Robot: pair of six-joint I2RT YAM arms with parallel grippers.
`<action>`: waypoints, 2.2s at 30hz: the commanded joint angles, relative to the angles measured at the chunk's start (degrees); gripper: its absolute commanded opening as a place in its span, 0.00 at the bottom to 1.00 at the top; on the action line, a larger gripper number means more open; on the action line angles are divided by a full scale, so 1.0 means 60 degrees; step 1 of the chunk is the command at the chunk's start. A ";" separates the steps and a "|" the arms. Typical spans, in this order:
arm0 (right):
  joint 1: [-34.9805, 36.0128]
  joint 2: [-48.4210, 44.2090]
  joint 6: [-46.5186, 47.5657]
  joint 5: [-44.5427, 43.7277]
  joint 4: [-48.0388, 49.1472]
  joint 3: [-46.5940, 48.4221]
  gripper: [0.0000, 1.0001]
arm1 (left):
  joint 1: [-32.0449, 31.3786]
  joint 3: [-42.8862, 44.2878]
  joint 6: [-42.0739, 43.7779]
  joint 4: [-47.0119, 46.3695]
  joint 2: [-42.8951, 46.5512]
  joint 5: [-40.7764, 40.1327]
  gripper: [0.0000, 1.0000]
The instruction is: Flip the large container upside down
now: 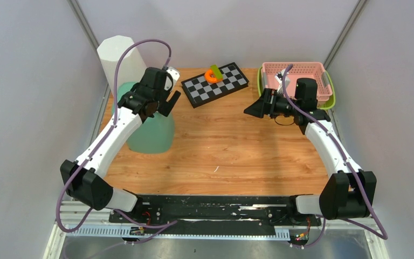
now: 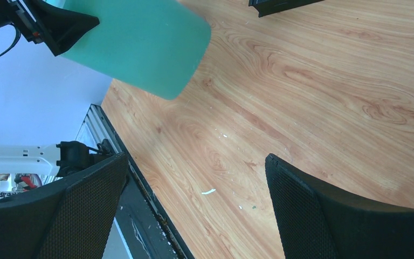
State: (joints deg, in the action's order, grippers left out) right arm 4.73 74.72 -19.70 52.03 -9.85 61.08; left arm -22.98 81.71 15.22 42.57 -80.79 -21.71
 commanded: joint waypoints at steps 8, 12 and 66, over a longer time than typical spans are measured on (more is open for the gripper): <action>-0.0144 -0.0222 -0.0049 0.0130 0.0269 -0.0232 1.00 | 0.0213 -0.0768 -0.0421 -0.0092 0.0231 -0.0819 1.00; -0.0140 -0.0250 -0.0085 0.0145 0.0293 -0.0262 1.00 | 0.0647 -0.0990 -0.0340 -0.0248 0.0262 -0.0758 1.00; -0.0203 -0.0304 -0.0173 -0.0190 0.0505 -0.0422 1.00 | 0.3328 -0.1303 0.1986 -0.1858 -0.0533 0.0016 1.00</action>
State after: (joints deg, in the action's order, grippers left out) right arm 4.71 74.19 -20.18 50.94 -8.29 59.40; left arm -4.78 74.56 27.42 26.89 -81.62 -22.31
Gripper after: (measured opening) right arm 0.997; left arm 0.999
